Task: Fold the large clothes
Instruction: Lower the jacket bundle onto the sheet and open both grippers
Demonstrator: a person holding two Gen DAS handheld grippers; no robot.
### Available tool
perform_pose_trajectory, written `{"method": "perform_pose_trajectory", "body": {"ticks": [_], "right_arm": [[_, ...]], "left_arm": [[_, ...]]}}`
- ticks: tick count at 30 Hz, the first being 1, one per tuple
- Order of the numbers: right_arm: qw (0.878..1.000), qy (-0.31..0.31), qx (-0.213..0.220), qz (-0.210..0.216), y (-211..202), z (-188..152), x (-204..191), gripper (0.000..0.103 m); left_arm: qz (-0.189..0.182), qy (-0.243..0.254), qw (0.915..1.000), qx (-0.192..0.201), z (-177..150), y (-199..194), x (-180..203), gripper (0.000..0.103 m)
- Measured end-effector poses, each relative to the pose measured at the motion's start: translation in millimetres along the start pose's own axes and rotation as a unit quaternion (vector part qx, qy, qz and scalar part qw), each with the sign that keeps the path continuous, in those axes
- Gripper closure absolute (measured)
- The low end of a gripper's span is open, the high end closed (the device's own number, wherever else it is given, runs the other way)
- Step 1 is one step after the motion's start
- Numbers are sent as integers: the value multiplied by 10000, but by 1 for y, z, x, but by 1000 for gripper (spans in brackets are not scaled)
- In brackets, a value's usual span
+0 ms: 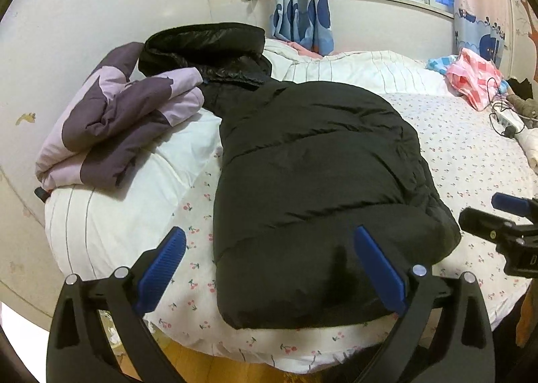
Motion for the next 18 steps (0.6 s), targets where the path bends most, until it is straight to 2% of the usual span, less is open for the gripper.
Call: {"method": "perform_pose_trajectory", "body": {"ticks": [2, 6, 8, 11, 14, 18], "right_arm": [[9998, -143, -124, -107, 0, 3, -3, 6], [9993, -196, 13, -312, -10, 6, -6, 6], [9992, -214, 34, -342, -13, 8, -7, 6], [9991, -226, -54, -367, -12, 12, -8, 6], [9993, -157, -133, -297, -10, 12, -7, 6], [9993, -211, -142, -275, -11, 12, -9, 6]], "left_arm": [[-11, -71, 10000, -55, 0, 0, -2, 7], [-90, -98, 9998, -178, -1, 0, -1, 7], [-307, -195, 9987, -365, -1, 1, 0, 7], [-308, -242, 9978, -531, 1, 4, 0, 7], [-420, -323, 9971, -552, 4, 2, 0, 7], [-329, -274, 9977, -528, 5, 0, 2, 7]]}}
Point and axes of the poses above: each gripper's, at about its wrist camera, not at the fingertips, and y roughly the way its jaws point, x to its right, z to its top, the point moved 4 cm from there along y, roughly the way its jaws point, and after that the axes turned 10 degrees about -y, right-handed, at the moved point
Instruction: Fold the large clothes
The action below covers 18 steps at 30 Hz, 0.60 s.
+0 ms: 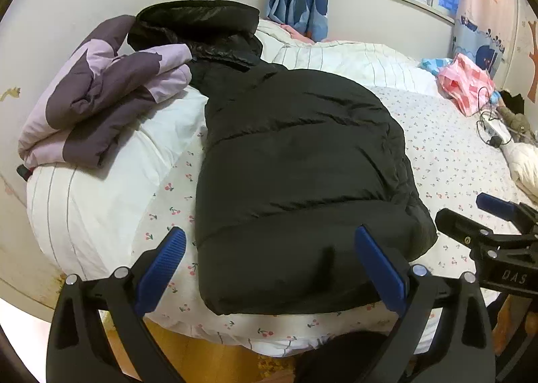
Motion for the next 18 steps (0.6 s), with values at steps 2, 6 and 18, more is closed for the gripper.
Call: {"method": "perform_pose_trajectory", "body": {"ticks": [2, 6, 18], "right_arm": [[10000, -26, 3, 13, -1, 1, 0, 6], [10000, -59, -76, 16, -1, 1, 1, 6], [9992, -128, -366, -130, 5, 1, 9, 6]], "left_arm": [[110, 73, 9999, -37, -1, 1, 3, 7], [194, 150, 9996, -154, -2, 5, 7, 7], [-88, 71, 9992, -392, -3, 7, 13, 7]]}}
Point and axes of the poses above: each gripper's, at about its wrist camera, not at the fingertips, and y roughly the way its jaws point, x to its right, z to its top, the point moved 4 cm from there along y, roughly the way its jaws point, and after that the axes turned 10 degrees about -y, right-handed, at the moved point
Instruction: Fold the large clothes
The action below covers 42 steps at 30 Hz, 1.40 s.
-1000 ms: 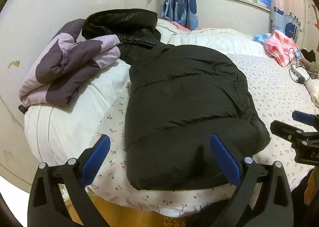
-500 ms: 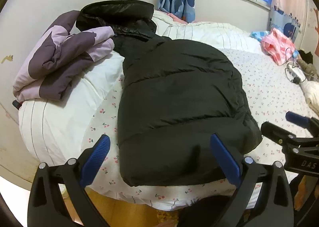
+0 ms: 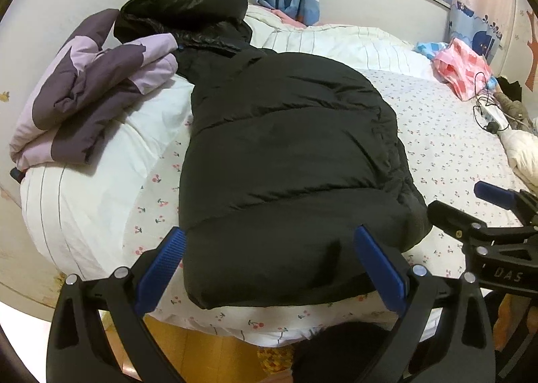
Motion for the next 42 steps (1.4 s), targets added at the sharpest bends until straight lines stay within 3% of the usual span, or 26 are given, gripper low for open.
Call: {"method": "perform_pose_trajectory", "body": {"ticks": [12, 42], "right_arm": [[9994, -165, -306, -1, 17, -4, 2, 6], [9983, -281, -479, 159, 28, 4, 8, 6]], "left_arm": [[148, 20, 9992, -378, -2, 14, -4, 7], [337, 46, 9983, -475, -1, 27, -8, 7]]}}
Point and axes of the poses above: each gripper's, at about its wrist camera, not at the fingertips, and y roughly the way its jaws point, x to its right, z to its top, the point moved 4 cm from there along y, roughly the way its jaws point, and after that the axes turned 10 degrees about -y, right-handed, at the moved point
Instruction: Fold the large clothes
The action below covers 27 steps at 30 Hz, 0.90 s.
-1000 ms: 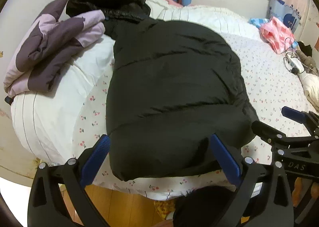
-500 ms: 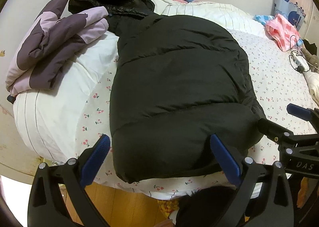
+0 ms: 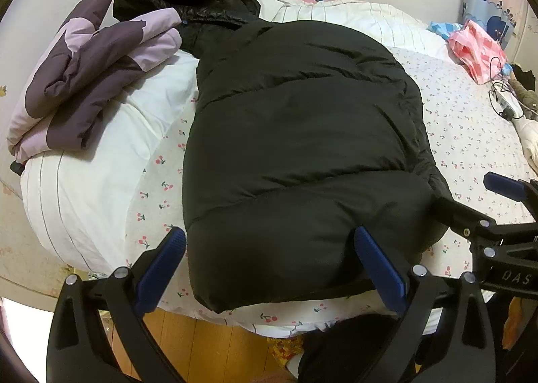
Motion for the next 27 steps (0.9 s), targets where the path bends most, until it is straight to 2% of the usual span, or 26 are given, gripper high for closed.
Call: {"method": "perform_pose_trajectory", "body": {"ticks": [14, 27], "right_arm": [[10000, 4, -9, 11, 2, 1, -1, 6], [10000, 7, -9, 14, 2, 1, -1, 6]], "left_arm": [[-23, -79, 10000, -8, -1, 1, -1, 7], [144, 77, 9998, 67, -1, -1, 2, 7]]}}
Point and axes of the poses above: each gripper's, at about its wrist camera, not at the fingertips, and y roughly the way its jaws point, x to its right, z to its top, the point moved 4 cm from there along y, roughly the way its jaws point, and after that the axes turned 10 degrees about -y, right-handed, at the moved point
